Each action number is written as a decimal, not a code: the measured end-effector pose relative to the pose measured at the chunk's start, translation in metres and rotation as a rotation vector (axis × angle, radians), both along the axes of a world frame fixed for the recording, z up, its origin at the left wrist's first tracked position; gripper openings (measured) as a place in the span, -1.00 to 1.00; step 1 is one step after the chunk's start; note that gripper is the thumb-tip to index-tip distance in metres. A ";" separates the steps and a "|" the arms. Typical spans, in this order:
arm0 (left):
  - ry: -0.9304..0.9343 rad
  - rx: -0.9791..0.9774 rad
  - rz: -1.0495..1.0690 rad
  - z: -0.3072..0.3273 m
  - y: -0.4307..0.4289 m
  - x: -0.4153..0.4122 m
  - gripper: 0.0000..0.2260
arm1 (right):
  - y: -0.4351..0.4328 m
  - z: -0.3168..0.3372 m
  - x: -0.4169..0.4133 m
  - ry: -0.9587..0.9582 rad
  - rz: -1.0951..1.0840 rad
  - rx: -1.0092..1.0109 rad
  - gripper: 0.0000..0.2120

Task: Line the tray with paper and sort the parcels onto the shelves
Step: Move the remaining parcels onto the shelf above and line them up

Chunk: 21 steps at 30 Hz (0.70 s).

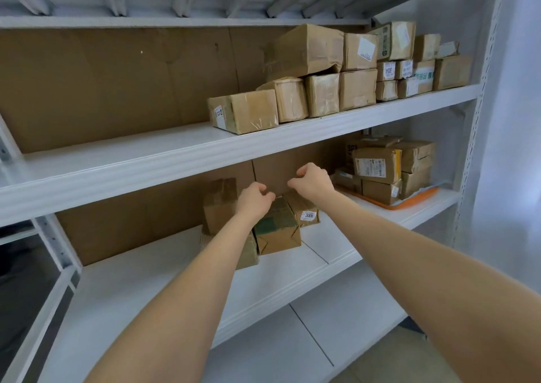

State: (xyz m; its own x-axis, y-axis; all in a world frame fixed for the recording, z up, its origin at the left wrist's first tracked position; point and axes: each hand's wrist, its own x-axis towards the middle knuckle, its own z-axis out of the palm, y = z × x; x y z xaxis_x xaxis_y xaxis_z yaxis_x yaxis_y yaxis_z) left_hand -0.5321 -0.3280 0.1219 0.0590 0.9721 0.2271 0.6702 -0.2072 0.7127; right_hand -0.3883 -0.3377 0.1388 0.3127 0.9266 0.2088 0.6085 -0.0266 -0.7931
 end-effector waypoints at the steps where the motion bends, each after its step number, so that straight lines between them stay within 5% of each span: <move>1: -0.010 -0.009 0.022 -0.005 0.006 -0.006 -0.59 | 0.006 -0.006 -0.004 0.006 0.024 -0.029 -0.51; 10: -0.163 0.005 0.272 -0.028 0.080 -0.087 -0.47 | 0.077 -0.055 -0.078 0.249 0.134 -0.207 -0.27; 21: -0.588 -0.472 0.214 -0.066 0.163 -0.142 -0.18 | 0.153 -0.092 -0.146 0.596 0.145 -0.321 -0.19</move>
